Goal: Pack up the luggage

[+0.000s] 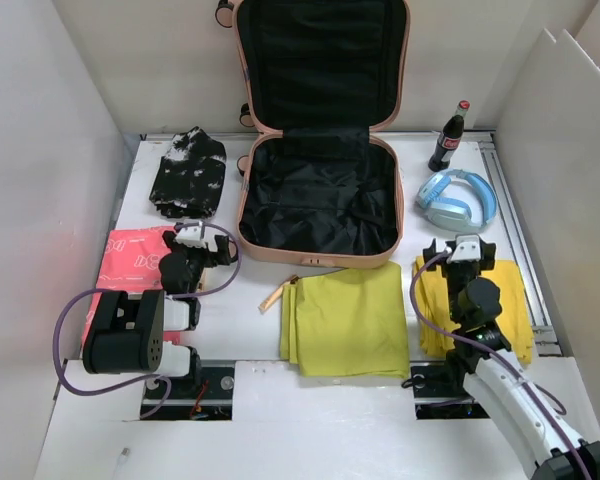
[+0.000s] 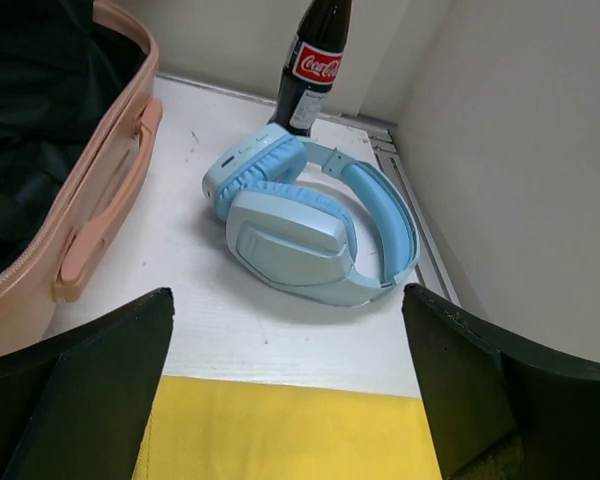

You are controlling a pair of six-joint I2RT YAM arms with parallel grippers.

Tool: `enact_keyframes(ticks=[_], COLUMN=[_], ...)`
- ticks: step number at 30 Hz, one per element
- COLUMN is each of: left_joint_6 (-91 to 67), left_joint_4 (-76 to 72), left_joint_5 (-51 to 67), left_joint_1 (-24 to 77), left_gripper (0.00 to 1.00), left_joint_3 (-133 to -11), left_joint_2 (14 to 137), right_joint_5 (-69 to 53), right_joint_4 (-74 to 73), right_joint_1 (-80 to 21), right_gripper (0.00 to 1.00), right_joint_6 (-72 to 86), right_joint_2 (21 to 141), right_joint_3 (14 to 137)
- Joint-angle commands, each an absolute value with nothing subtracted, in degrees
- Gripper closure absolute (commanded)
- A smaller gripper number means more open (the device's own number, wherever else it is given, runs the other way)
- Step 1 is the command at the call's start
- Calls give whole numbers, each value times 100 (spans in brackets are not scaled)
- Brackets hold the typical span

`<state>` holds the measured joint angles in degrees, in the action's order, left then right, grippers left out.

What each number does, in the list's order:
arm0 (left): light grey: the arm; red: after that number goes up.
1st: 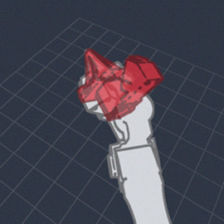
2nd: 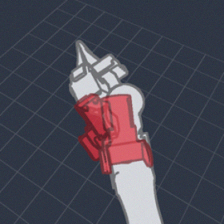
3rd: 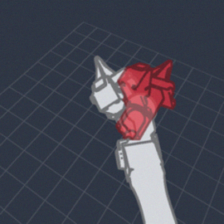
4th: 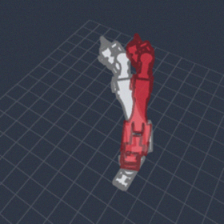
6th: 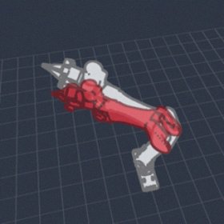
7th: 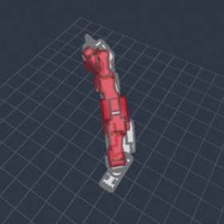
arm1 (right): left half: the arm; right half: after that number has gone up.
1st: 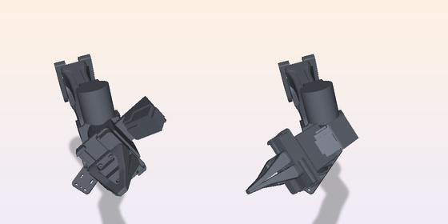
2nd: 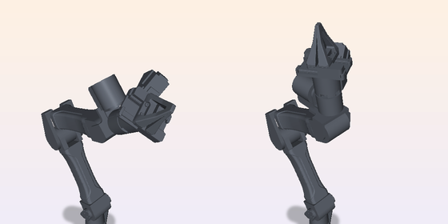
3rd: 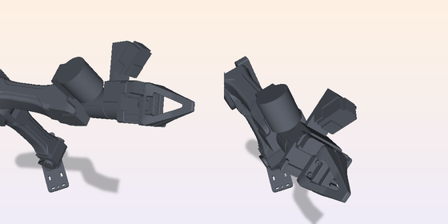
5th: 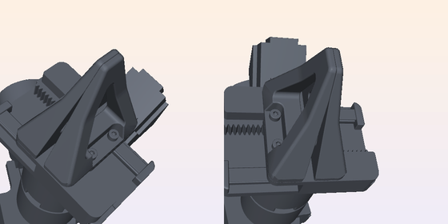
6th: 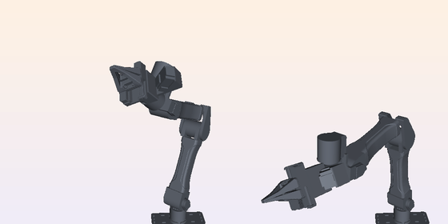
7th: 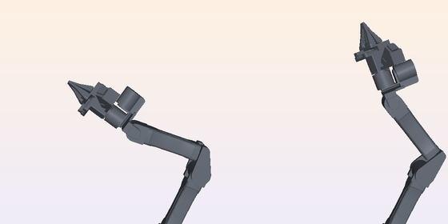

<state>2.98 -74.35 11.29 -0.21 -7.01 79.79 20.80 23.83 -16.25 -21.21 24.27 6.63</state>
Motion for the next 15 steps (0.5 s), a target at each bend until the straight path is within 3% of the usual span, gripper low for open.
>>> enact_keyframes(ticks=[1,7,9,10,12,14,15], left_joint_6=[343,422,623,1250,2447,2245,2050], left_joint_4=[-8868,-9637,-9250,-7636,-5441,-3911,-3589], left_joint_5=[854,773,1403,1737,2976,2840,2195], left_joint_1=[53,229,229,229,281,438,492], left_gripper=[0,0,0,0,0,0,0], left_joint_3=[-712,-397,-167,-306,-1294,-1869,-2368], left_joint_2=[7849,7630,6983,5839,4847,4246,4158], right_joint_5=[2303,2663,2663,2576,2436,2233,1867], right_joint_4=[2522,2233,1927,1803,1470,706,129], right_joint_1=[-1688,-1688,-1688,-1635,-1522,-1214,-908], right_gripper=[0,0,0,0,0,0,0], right_joint_6=[-2057,-1925,-1925,-1925,-1873,-1724,-1636], right_joint_2=[2619,3110,3242,3330,3707,4390,4682], right_joint_3=[958,1641,1958,2134,2801,3746,4101])
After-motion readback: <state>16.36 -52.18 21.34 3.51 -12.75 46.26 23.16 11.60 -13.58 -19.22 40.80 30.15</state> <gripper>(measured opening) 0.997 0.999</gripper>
